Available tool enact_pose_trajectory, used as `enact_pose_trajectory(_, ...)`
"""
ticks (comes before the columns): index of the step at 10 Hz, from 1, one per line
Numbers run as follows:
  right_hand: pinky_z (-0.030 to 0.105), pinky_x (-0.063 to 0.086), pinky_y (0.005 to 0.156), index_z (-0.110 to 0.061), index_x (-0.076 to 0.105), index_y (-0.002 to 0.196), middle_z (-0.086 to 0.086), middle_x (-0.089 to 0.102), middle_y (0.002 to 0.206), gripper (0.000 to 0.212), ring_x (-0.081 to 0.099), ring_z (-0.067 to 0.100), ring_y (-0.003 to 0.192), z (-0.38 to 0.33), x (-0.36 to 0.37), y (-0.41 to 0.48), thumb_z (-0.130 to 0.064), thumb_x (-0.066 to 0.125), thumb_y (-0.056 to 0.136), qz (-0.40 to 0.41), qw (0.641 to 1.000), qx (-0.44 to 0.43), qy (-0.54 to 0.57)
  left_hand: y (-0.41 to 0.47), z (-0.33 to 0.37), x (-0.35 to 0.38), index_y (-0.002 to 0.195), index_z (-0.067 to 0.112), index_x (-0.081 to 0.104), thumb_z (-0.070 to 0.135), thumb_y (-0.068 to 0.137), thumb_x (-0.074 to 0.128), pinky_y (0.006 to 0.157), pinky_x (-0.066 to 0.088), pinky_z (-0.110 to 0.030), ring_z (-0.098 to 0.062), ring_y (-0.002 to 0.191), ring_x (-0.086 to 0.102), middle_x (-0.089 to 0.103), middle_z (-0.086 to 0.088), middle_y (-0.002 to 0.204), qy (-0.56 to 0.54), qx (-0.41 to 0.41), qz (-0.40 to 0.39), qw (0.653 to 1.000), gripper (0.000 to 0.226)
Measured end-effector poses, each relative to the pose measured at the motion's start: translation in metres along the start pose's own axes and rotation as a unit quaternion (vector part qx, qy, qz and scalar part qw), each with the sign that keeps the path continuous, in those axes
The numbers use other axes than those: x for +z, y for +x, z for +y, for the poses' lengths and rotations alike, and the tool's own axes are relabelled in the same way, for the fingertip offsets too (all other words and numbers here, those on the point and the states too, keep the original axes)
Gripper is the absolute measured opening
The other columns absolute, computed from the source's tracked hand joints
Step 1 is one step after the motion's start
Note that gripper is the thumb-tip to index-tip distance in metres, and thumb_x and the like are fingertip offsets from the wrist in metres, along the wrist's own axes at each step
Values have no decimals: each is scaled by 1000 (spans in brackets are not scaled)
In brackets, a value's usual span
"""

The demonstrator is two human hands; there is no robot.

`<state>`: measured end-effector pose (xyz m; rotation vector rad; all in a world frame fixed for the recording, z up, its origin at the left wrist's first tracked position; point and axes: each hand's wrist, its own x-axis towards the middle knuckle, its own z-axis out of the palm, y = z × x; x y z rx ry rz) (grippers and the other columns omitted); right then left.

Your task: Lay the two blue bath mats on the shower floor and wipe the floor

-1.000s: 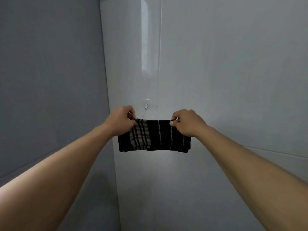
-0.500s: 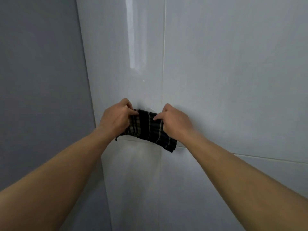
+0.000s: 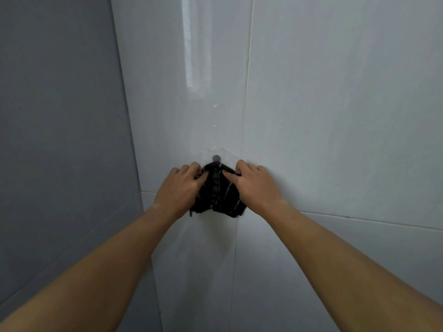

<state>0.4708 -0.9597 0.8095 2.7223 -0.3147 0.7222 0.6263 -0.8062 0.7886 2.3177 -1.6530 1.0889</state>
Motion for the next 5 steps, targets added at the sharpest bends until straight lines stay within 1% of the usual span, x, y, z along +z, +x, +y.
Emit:
enact_pose_trajectory(1,39,39,89,-25,39,151,8,50,122,55,50,29,111,-5,-1,-4,-15,50,97,-2,1000,-3,-7,-3,0,0,128,13,63,10,72,78,70,48,-41,-31,85,59,59,-11,107,-27,-8,4,1000,57)
enact_pose_trajectory(2,39,39,93,-23,41,149,9,49,124,54,49,30,113,-6,-5,-5,-13,50,97,-12,1000,-7,-14,-3,0,-3,119,14,61,13,87,61,63,47,-38,-30,82,58,57,-9,108,-83,-24,4,996,32)
enact_pose_trajectory(3,39,41,94,-18,55,137,9,50,124,45,49,31,112,-4,-10,-6,-7,51,93,-33,999,2,-5,-3,4,-11,106,15,47,16,93,49,58,41,-36,-27,77,53,53,-6,99,-137,-46,11,989,14)
enact_pose_trajectory(4,39,42,95,-16,60,130,10,49,131,44,49,30,114,0,-15,-6,-4,51,89,-29,1000,-6,9,-2,3,-15,110,16,45,21,96,46,63,46,-40,-26,81,53,55,-6,102,-134,-59,34,989,14)
enact_pose_trajectory(5,40,43,94,-14,58,131,11,48,134,45,49,31,116,8,-26,-5,-7,48,87,-20,1000,4,2,1,4,-21,123,15,46,27,98,46,71,49,-43,-29,91,56,58,-9,113,-84,-85,37,992,28)
